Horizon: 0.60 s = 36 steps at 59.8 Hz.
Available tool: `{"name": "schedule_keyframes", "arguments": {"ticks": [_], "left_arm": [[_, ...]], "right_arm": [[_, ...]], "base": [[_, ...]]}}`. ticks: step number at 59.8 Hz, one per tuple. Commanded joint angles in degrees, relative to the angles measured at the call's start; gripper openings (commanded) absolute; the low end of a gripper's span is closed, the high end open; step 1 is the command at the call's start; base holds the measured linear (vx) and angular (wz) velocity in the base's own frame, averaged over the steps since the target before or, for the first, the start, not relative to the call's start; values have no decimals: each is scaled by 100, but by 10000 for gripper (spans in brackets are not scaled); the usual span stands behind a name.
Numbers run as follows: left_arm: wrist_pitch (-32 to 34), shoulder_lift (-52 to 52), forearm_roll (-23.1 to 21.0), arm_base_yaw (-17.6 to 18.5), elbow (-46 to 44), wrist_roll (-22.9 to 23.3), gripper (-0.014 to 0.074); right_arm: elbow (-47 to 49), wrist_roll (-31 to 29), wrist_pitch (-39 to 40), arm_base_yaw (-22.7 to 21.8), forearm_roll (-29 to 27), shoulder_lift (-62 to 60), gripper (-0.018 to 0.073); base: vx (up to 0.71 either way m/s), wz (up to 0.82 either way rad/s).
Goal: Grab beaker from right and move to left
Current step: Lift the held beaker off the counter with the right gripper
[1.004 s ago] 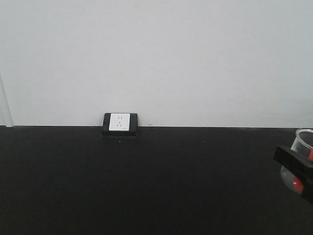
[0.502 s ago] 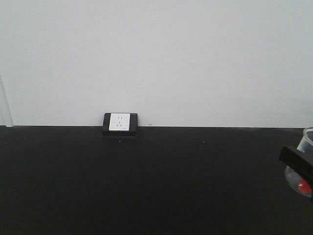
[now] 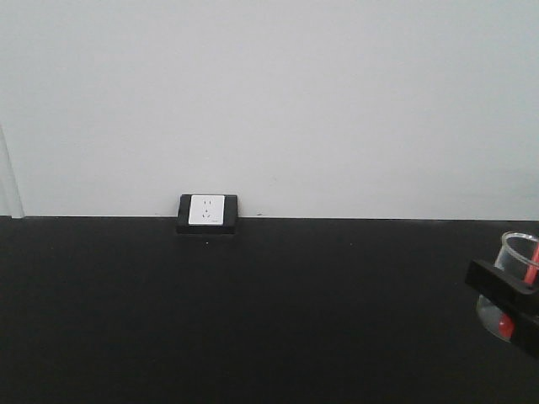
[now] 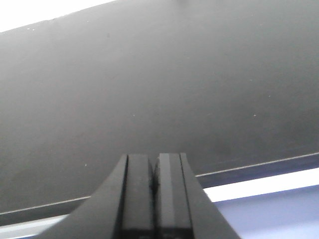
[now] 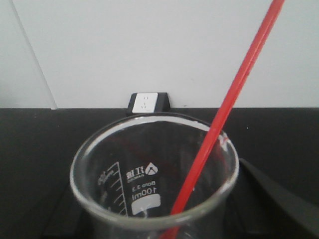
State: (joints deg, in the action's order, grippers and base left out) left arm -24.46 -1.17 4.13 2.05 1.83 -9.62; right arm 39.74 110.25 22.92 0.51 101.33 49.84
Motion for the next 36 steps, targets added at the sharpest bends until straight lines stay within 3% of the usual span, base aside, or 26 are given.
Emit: {"name": "schedule_keyframes", "arguments": {"ticks": [1,36], "left_arm": [[440,-36,1,36,106,6,-6],[440,-36,1,36,106,6,-6]], "right_arm": [[177,-8,-106,-16,179,135,-1],[177,-8,-106,-16,179,327,-1]], "base": [[0,2],[-4,17]]}}
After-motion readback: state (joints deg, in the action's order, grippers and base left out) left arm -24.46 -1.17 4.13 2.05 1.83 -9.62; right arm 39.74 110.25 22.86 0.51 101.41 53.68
